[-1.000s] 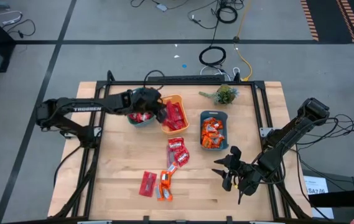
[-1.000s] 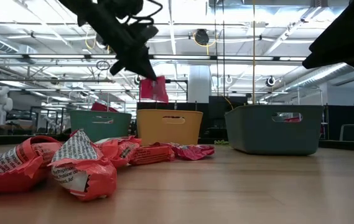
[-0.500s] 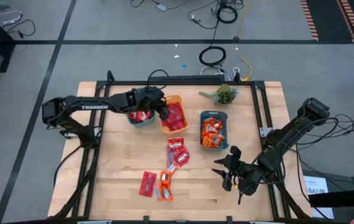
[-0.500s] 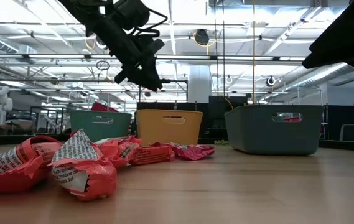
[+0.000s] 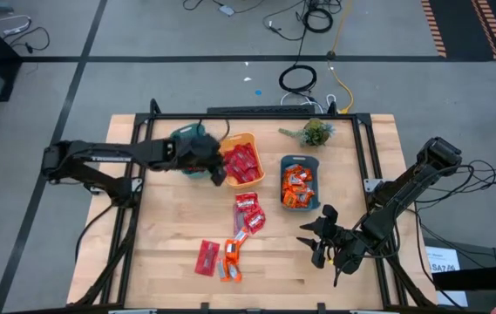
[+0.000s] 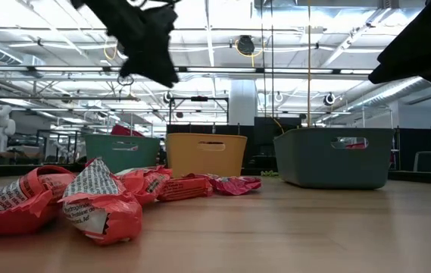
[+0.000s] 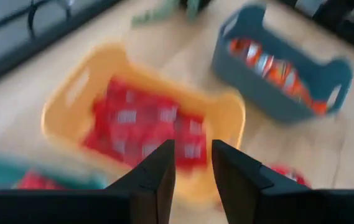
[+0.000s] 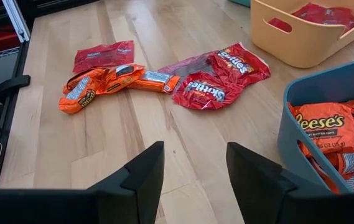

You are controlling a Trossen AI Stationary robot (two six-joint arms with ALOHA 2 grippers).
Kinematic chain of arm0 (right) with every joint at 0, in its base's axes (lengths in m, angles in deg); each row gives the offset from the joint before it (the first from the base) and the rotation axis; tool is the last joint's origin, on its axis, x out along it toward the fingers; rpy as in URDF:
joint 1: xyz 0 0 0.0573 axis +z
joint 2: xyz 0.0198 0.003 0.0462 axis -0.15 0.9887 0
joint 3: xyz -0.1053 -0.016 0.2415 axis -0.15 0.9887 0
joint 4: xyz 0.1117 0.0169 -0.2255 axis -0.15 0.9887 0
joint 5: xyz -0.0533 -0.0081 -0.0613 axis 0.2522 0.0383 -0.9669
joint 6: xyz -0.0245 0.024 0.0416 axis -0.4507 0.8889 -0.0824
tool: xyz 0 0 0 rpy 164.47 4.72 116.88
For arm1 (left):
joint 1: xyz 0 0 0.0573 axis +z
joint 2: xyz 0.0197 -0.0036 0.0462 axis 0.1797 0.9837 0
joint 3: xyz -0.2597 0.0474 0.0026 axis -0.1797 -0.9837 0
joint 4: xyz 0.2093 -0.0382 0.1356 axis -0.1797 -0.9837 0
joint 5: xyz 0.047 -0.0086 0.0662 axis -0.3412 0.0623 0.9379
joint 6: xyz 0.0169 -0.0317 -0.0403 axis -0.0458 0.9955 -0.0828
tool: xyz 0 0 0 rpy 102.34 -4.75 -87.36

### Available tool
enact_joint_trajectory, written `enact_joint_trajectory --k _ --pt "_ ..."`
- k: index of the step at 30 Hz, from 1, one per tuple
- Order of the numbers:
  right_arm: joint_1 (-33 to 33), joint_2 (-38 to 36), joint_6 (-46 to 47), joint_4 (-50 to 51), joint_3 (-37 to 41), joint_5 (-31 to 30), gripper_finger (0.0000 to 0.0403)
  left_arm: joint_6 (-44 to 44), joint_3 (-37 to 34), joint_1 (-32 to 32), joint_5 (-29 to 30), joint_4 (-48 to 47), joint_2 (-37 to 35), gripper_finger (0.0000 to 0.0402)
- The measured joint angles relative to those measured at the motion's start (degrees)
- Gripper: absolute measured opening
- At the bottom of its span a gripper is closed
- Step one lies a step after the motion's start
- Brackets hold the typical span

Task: Sort candy
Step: Put the red wrapper candy into the yellow bin

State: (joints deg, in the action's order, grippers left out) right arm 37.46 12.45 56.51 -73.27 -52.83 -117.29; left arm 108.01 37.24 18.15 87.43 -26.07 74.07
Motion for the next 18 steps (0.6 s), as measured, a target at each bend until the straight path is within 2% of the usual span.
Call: enact_joint_trajectory --k 4,8,14,18 --pt "-0.01 0.00 0.00 0.01 0.00 -0.01 0.0165 11.53 -0.83 -7.69 6.99 -10.84 -1.67 0.0114" --pt "-0.02 0.00 0.00 0.00 0.00 -0.02 0.0165 26.20 -4.52 -17.86 13.19 -17.40 -1.68 0.0114" --pt "0.00 0.00 0.02 0.00 0.00 -0.02 0.0165 47.62 -10.13 -31.78 16.46 -16.64 -1.68 0.0113" --pt "-0.02 0.00 0.02 -0.16 0.00 -0.02 0.0165 56.96 -11.15 -39.57 18.61 -16.68 -0.59 0.0113"
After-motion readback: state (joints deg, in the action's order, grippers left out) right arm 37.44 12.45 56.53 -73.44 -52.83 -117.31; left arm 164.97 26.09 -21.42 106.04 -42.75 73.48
